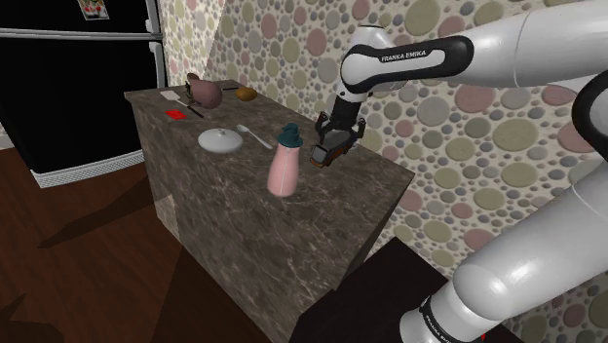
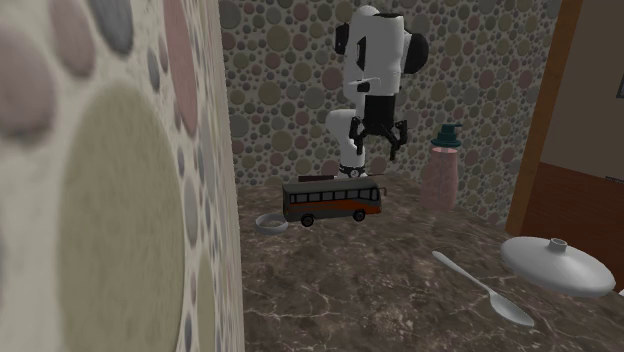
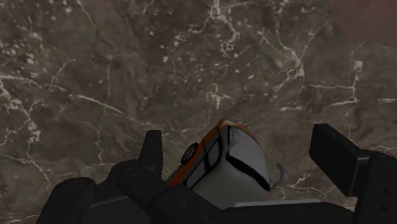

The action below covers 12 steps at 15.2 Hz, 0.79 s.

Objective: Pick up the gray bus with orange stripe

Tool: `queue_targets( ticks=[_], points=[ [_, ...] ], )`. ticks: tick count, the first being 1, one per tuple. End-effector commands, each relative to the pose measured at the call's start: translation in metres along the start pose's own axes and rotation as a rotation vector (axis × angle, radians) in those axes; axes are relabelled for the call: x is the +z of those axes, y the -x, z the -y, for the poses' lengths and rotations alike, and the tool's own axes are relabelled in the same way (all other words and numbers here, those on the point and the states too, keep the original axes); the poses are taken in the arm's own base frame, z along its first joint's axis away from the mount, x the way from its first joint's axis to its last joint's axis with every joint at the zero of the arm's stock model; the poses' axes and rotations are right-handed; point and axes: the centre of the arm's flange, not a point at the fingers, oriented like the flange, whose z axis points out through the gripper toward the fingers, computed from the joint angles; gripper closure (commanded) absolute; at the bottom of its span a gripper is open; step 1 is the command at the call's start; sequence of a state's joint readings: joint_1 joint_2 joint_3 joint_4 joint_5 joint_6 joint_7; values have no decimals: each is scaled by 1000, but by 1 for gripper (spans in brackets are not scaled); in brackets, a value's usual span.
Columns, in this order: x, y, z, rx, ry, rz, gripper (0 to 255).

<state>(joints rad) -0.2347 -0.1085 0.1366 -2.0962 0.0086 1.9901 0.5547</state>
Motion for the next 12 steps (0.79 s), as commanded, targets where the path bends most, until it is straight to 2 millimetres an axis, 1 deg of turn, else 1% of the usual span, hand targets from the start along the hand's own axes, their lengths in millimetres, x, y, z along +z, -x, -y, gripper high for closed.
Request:
queue_targets(
  ticks=[1,5,10,11,12],
  points=[
    [8,-23,-2,87,-1,-10,0],
    [23,-69,-13,251,-1,-26,0],
    [41,-125,-37,457,-1,-47,0],
    [44,-132,-42,486,-1,-50,0],
    [49,-132,-42,486,-1,-50,0]
  ],
)
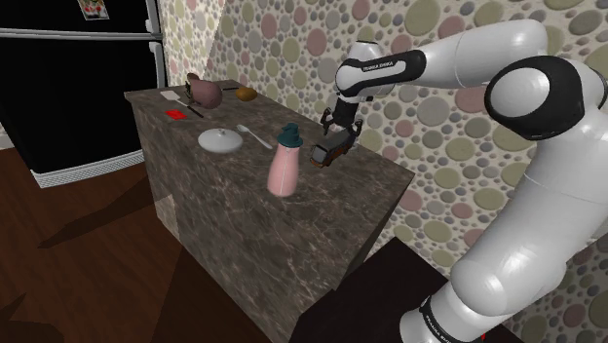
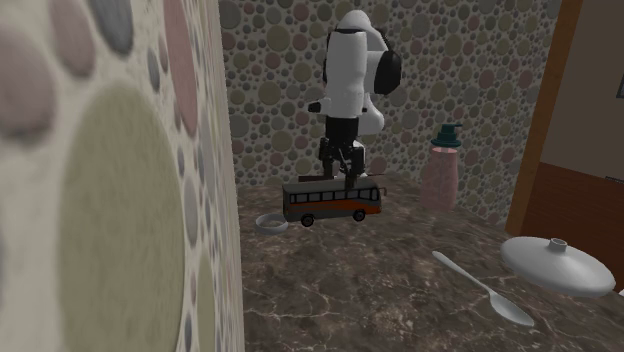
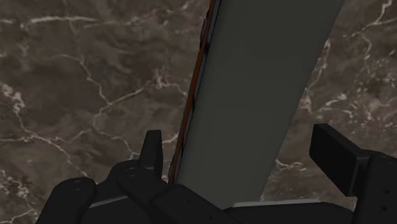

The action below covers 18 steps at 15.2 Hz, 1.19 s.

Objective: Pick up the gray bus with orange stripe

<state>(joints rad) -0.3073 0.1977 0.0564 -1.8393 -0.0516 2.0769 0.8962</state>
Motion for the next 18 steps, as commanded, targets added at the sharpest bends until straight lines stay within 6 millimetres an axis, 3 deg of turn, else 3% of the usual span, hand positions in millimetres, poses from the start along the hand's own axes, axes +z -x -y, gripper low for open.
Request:
queue_targets(
  ticks=[1,8,9,18],
  points=[
    [10,-6,0,19,0,-2,0],
    [39,-5,-1,19,0,-2,0],
    [39,-4,-1,19,0,-2,255],
    [39,-5,-1,19,0,-2,255]
  ],
)
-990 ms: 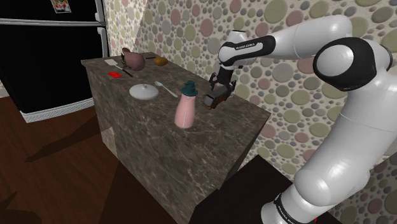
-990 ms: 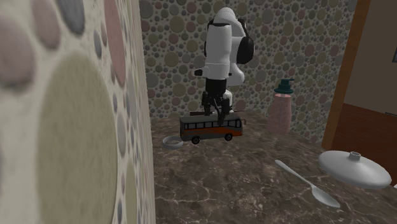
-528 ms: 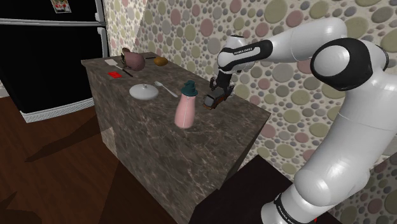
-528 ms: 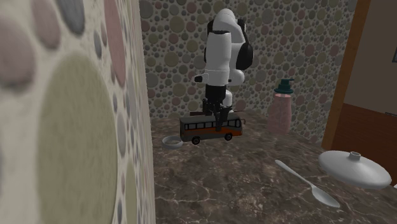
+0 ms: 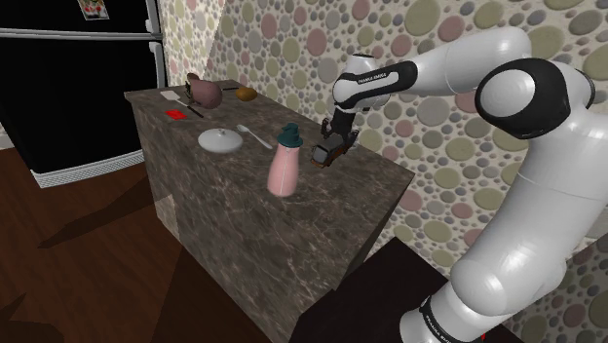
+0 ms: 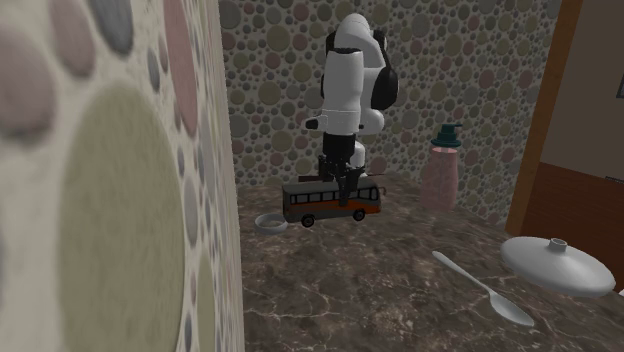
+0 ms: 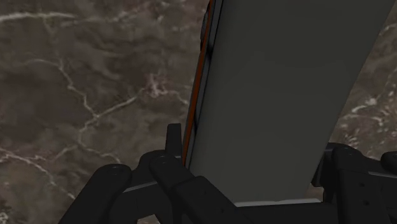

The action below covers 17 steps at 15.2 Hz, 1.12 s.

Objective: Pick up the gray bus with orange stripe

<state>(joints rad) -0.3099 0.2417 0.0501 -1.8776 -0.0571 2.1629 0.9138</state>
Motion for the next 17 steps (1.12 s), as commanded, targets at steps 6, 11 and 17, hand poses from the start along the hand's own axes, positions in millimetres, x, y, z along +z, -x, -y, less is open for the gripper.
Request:
queue_targets(
  ticks=[6,11,17],
  points=[
    [-30,-2,0,-1,2,1,255],
    [-56,-4,1,-1,2,1,255],
    [-78,-5,1,-1,2,1,255]
  ],
)
